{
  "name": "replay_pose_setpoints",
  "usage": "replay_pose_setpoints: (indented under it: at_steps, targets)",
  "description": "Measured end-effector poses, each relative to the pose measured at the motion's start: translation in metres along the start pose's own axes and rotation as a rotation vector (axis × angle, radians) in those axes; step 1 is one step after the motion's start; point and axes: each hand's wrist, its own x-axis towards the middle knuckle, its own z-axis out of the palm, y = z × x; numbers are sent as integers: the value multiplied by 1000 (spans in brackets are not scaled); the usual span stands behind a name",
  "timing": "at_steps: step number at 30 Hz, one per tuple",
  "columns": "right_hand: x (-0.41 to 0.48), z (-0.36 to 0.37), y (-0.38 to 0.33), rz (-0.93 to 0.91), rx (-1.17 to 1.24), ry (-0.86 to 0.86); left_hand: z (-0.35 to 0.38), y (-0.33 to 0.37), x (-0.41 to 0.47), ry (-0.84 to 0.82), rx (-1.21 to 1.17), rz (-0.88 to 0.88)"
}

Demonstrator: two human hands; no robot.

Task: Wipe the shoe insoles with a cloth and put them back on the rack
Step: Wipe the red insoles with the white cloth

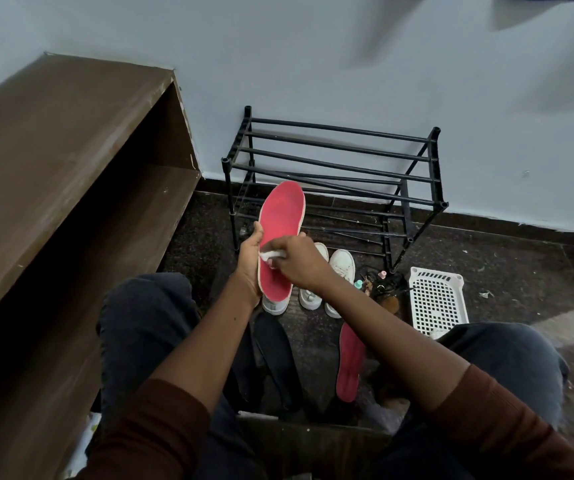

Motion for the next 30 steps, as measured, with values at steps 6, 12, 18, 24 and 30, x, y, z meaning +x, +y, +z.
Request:
replay_pose_setpoints:
  at_steps: [6, 12, 18, 24, 30]
  targets:
    - [-23, -6, -1, -100, 75, -407, -2, 3, -3, 7, -60, -51]
    - [-16, -8, -3, 43, 285, -136, 4, 9, -1, 10, 47, -12]
    - [-1, -9, 2, 205, 442, -1, 2, 13, -2, 7, 72, -18]
    - [16, -17, 2, 60, -106, 267, 9, 3, -2, -8, 71, -27]
    - [17, -17, 9, -72, -293, 285, 11, 3, 1, -2, 90, -21]
